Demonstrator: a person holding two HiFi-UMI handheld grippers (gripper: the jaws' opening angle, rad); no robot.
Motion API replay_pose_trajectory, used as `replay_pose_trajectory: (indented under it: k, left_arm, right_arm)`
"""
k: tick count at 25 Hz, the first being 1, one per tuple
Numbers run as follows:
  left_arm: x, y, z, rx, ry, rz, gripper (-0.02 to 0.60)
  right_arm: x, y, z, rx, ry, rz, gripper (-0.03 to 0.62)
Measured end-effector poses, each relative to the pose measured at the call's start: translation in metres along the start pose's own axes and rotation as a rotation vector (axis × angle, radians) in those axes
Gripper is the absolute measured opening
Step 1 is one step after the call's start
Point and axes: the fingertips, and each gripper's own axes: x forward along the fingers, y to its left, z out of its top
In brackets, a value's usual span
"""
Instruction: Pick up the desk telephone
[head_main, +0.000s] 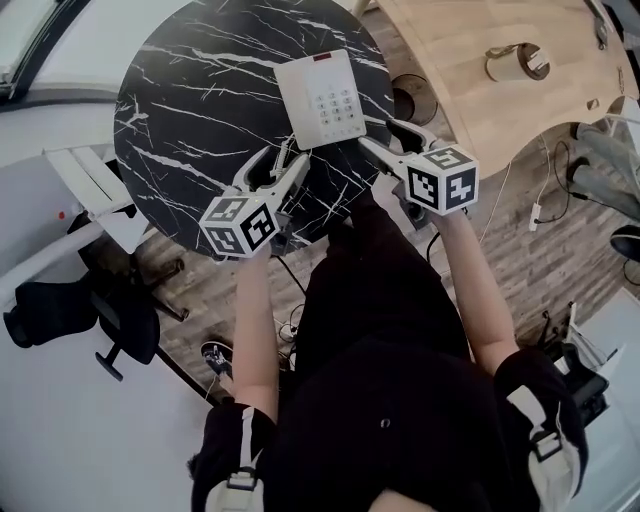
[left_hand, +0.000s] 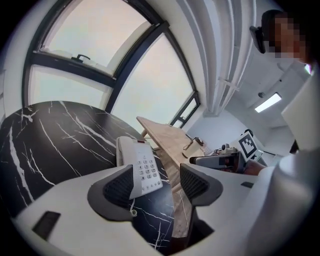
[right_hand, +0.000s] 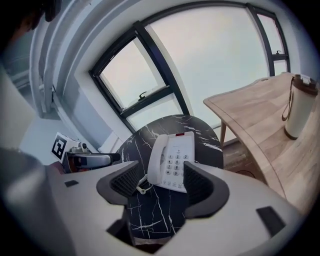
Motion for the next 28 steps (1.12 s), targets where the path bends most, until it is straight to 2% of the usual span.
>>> replay_pose_trajectory:
  k: [6, 13, 18, 28]
  left_arm:
    - [0.032, 0.030, -0.012, -0.106, 0.052, 0.036, 0.318]
    - [0.072, 0.056, -0.028, -0.107, 0.155, 0.066, 0.331]
    - [0.093, 0.067, -0.038, -0.161, 0.191, 0.060, 0.350]
    - [0.124, 0.083, -0.032, -0.214, 0.142, 0.027, 0.367]
  right_arm:
    - [0.039, -0.026, -0.002, 0.055, 0.063, 0.027, 0.292]
    - [0.080, -0.041, -0.013, 0.066, 0.144, 0.055, 0.304]
    - [0.105, -0.057, -0.022, 0.098, 0.191, 0.042, 0.304]
    - [0.139, -0.070, -0.024, 0.120, 0.251, 0.076, 0.304]
